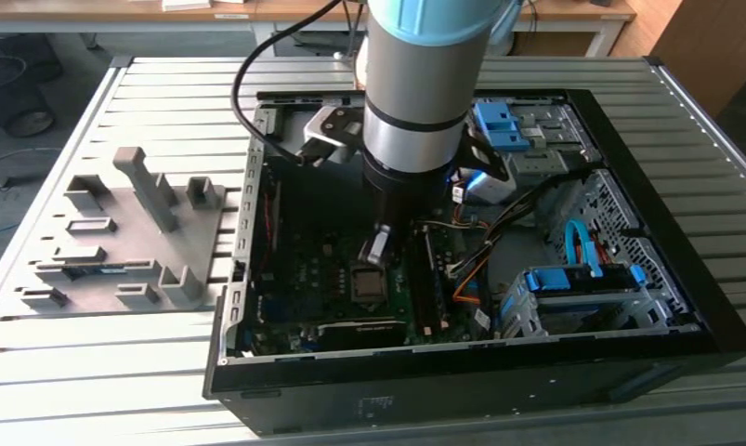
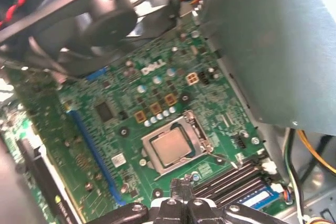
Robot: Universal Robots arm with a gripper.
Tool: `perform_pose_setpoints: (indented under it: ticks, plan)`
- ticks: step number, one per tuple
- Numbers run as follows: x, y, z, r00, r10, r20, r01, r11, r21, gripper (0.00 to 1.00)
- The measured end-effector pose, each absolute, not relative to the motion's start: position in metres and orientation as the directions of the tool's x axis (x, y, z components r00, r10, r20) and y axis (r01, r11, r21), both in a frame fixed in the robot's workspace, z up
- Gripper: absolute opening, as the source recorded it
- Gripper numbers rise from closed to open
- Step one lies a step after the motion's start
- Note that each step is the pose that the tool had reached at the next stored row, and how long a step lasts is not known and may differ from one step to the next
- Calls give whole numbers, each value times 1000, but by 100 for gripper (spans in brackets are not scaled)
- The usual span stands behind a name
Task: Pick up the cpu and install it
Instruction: 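Close the cpu cover, then install the first cpu locking lever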
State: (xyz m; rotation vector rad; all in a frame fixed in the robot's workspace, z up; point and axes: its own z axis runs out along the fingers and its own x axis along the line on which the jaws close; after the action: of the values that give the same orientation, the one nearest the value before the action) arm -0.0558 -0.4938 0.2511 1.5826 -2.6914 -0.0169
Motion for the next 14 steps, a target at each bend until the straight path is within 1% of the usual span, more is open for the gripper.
perform_pose_setpoints:
  ticks: [5, 14]
  plan:
    - [-56, -494, 251, -420, -908, 13, -907, 420, 18, 10]
    - [-56, -494, 251, -417, -909, 13, -909, 417, 18, 10]
